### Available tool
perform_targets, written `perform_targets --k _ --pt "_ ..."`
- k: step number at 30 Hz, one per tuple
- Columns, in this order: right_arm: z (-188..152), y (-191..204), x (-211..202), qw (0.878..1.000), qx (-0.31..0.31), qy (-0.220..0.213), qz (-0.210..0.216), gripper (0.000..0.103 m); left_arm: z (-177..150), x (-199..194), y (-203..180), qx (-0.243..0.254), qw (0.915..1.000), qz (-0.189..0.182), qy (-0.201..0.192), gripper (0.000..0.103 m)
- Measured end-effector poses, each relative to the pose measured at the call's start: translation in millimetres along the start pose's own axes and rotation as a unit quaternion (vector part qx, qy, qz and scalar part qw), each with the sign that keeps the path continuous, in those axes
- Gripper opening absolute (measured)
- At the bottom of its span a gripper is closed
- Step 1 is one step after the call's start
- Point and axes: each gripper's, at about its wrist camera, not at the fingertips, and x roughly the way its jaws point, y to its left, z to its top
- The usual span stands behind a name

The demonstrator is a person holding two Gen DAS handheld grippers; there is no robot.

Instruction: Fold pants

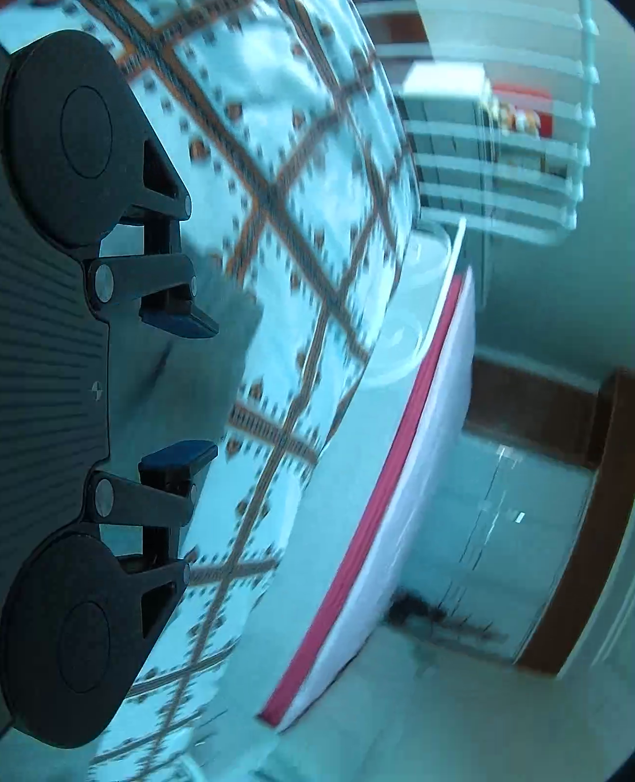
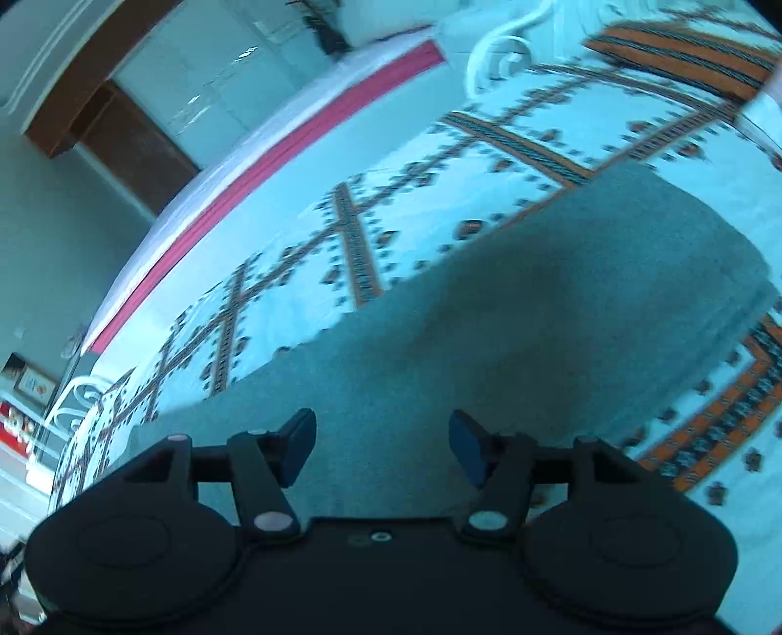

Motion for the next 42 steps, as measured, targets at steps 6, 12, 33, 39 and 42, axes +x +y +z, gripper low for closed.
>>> perform_targets --k 6,12,33,39,42 --pt "-25 86 38 0.991 -0.127 0.009 0.037 0.052 -8 47 -51 0.081 0.9955 0.007 0.049 0.046" --pt "-79 207 108 0.966 -0.23 0.048 0.108 0.049 -16 78 -59 0.092 0.9917 -0.007 0.09 0.046" --pt "-79 333 208 0.934 -0.346 0.059 0.063 0.045 1 91 -47 0.145 0.9881 0.016 0.049 0.053" --pt "-96 335 189 0.923 -0.357 0.072 0.127 0.045 -22 97 -76 0.181 0.9771 -0.052 0.1 0.057" --pt "-127 341 204 0.898 -0.405 0.116 0.125 0.05 -41 107 -77 0.214 0.9691 -0.04 0.116 0.057"
